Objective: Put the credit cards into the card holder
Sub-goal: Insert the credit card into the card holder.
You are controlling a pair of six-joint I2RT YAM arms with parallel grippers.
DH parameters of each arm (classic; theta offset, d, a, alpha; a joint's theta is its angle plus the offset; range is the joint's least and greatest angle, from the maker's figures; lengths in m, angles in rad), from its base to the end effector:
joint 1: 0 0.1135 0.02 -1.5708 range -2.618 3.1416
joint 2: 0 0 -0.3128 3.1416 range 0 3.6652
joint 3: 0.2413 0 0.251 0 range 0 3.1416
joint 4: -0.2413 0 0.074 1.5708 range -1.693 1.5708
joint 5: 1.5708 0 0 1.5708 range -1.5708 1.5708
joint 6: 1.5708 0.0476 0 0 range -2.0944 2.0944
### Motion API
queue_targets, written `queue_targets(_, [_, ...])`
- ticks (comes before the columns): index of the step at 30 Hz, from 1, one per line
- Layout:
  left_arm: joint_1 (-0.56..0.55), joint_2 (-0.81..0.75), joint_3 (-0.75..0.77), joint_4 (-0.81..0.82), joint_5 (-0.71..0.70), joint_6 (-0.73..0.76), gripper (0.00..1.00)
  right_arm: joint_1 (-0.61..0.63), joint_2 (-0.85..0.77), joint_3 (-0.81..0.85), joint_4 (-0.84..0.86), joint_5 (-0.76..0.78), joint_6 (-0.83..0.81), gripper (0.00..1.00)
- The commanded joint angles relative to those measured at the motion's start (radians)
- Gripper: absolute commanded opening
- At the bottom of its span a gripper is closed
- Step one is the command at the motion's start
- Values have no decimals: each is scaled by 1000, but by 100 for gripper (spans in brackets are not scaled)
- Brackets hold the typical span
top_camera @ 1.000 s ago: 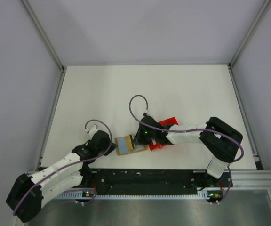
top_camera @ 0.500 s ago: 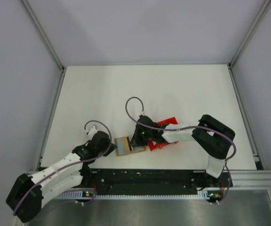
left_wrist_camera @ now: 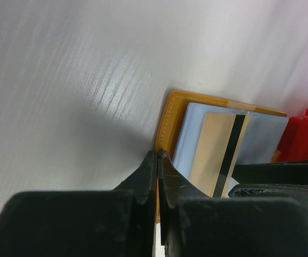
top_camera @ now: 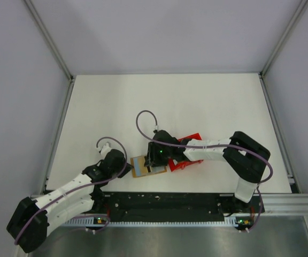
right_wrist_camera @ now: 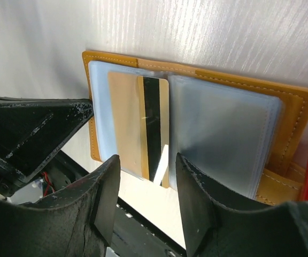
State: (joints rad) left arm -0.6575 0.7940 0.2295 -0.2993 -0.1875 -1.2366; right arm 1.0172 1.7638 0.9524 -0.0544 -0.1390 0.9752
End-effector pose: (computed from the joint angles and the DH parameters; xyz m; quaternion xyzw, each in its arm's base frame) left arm 0.0982 -0.0646 0.1650 -0.2977 0.8859 -0.2285 0.2726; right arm 0.1888 0.3180 0.1928 -0.0436 0.9355 0.3245 0.1325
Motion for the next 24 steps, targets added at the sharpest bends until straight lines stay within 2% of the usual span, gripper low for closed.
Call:
queue_targets(1, [-1, -3, -2, -26, -26, 11, 0, 14, -1, 71, -108, 27, -108, 47])
queue_targets(7, [-1, -4, -1, -11, -17, 19, 0, 15, 72, 124, -110, -42, -118, 47])
queue_targets(17, [-2, -1, -4, 11, -7, 20, 0, 49, 98, 169, 10, -181, -144, 45])
queue_targets(24, [-1, -3, -5, 14, -3, 23, 0, 52, 119, 189, 17, -186, -161, 43])
